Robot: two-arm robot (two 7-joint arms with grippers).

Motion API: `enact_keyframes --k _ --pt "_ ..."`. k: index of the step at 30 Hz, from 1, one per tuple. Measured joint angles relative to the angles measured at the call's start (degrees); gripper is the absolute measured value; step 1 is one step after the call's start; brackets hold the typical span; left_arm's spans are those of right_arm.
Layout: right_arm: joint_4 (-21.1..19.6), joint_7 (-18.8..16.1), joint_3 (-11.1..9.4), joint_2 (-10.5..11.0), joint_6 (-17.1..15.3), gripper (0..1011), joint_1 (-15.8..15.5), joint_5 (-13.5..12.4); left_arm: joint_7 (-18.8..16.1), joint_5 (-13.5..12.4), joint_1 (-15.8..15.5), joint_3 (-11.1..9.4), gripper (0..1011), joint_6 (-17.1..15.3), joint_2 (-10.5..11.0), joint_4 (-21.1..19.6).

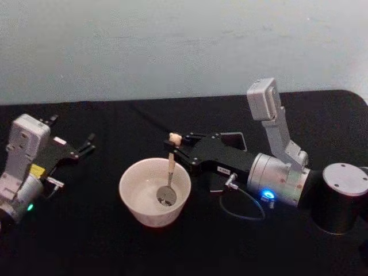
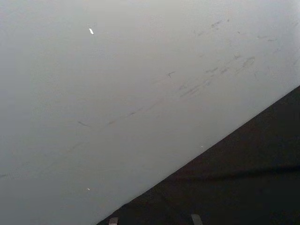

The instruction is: Pick up the stirring spoon with one hand, stir inside the cup, then place it back in its original position.

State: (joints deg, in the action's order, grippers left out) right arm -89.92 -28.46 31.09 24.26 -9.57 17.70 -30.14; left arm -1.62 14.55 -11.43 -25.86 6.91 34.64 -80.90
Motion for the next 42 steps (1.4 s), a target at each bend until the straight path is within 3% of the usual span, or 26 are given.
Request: enact_keyframes --k 12,23,26,28,34,42 --pt "0.2 1.11 -0.3 -0.21 0.07 225 0.35 -0.88 0.0 0.0 0.0 0.0 1001 0.0 0.0 0.0" --pt "-1.08 4.63 -5.92 -0.99 -2.87 225 0.98 -8.5 0.0 0.0 0.0 0.0 1001 0.0 0.0 0.0" --pt "-1.71 4.95 -7.92 -0.19 -4.04 225 1.14 -11.5 0.0 0.0 0.0 0.0 1001 0.0 0.0 0.0" --pt "-1.81 4.96 -8.32 -0.01 -4.23 225 1.14 -12.11 0.0 0.0 0.0 0.0 1001 0.0 0.0 0.0" --pt "-2.88 4.29 -12.08 2.6 -5.28 225 0.43 -17.29 0.0 0.0 0.0 0.0 1001 0.0 0.0 0.0" --pt "-4.09 3.15 -14.94 6.22 -3.64 225 -2.26 -20.03 0.0 0.0 0.0 0.0 1001 0.0 0.0 0.0"
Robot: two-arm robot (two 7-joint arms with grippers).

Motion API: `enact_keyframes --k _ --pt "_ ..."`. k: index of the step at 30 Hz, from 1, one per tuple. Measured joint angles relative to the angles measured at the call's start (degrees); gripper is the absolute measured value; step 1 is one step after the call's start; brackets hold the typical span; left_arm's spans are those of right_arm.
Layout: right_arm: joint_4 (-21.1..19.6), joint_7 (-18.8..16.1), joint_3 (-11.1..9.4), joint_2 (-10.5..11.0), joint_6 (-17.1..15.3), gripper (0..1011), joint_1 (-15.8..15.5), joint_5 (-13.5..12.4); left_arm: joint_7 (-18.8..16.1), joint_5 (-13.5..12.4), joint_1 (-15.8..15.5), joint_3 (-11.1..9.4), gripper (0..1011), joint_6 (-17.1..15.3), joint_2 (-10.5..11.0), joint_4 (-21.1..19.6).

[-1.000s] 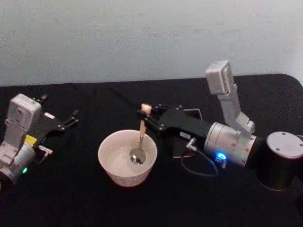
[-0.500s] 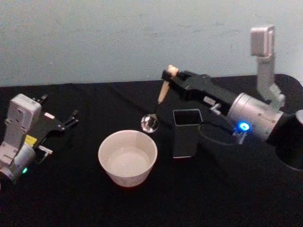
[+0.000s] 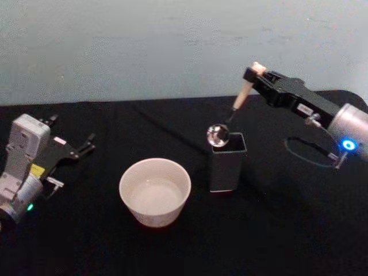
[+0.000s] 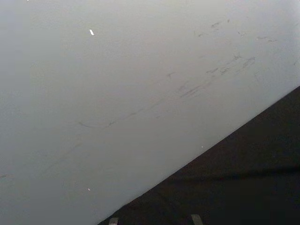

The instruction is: Pick up the stirring spoon with one hand, stir inside the cup, then place it back in its original position.

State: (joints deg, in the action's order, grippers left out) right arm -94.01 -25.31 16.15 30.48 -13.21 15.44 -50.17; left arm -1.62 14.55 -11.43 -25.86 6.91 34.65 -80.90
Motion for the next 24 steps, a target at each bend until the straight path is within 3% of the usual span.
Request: enact_keyframes --k 5,10,24 --pt "-0.27 0.02 -0.74 1.71 1.61 225 -1.4 -0.45 0.0 0.0 0.0 0.0 1001 0.0 0.0 0.0" --pt "0.76 0.31 -0.02 2.19 2.78 225 -1.39 -0.1 0.0 0.0 0.0 0.0 1001 0.0 0.0 0.0" --pt "5.26 1.65 5.65 1.73 5.49 225 0.45 5.6 0.0 0.0 0.0 0.0 1002 0.0 0.0 0.0"
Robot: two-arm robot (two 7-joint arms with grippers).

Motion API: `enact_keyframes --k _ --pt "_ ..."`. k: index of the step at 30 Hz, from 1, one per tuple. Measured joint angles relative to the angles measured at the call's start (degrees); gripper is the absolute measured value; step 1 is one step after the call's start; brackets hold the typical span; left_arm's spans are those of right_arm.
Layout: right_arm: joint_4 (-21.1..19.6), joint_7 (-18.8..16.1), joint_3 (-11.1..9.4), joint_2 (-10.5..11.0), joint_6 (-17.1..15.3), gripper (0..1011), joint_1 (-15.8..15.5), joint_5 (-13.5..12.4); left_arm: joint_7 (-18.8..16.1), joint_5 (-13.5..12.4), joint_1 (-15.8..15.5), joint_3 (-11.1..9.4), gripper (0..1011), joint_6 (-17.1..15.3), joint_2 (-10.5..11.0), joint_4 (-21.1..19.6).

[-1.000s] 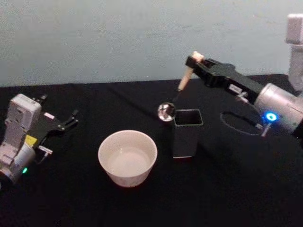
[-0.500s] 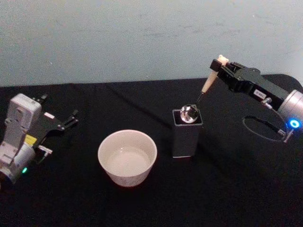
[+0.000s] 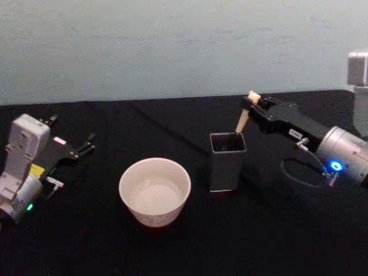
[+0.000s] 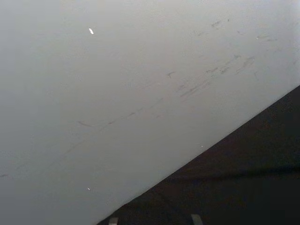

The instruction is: Pick up the stirring spoon with one hand, stir inside the cup, then place it back in its original position.

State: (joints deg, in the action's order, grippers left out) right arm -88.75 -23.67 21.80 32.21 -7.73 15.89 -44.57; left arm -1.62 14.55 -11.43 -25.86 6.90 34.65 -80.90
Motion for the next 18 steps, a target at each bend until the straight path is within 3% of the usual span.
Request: enact_keyframes --k 18 --pt "2.89 -0.15 2.33 -1.28 -1.28 225 0.64 3.39 0.0 0.0 0.0 0.0 1001 0.0 0.0 0.0"
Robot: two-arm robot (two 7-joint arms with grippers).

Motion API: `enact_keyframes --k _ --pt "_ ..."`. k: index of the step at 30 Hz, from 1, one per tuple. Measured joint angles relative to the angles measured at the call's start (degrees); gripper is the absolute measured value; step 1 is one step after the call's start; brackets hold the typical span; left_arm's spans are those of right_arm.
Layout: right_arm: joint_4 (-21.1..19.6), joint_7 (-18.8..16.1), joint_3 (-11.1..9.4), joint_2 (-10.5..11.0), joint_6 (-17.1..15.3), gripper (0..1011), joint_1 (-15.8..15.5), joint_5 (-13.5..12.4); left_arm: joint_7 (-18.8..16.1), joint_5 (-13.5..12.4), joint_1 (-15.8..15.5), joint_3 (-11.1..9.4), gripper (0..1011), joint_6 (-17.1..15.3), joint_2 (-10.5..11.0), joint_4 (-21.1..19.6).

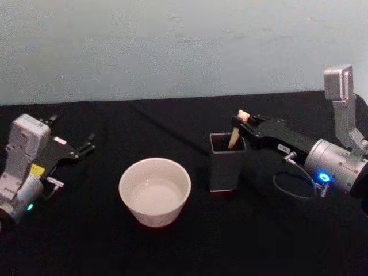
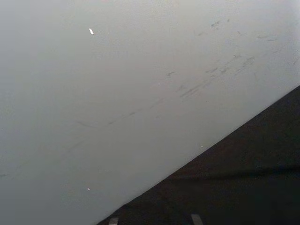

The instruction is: Pick up the stirring spoon with one hand, stir inside the cup, then place it back in its original position.

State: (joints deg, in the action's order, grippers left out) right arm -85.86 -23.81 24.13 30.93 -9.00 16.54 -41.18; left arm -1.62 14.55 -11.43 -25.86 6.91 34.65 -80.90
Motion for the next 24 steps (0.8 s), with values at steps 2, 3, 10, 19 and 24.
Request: enact_keyframes --k 2,3,10,19,24 --pt "0.43 0.0 0.11 -0.21 -0.24 225 0.14 0.28 0.0 -0.01 0.0 0.0 1001 0.0 0.0 0.0" --pt "0.57 0.0 0.13 -0.27 -0.34 225 0.19 0.34 0.0 0.0 0.0 0.0 1001 0.0 0.0 0.0" --pt "1.41 0.19 0.36 -0.77 -1.17 225 0.51 1.05 0.0 0.0 0.0 0.0 1001 0.0 0.0 0.0" --pt "1.32 0.2 0.35 -0.71 -1.1 225 0.5 1.04 0.0 0.0 0.0 0.0 1001 0.0 0.0 0.0" --pt "1.24 0.19 0.33 -0.68 -1.06 225 0.47 0.97 0.0 0.0 0.0 0.0 1001 0.0 0.0 0.0"
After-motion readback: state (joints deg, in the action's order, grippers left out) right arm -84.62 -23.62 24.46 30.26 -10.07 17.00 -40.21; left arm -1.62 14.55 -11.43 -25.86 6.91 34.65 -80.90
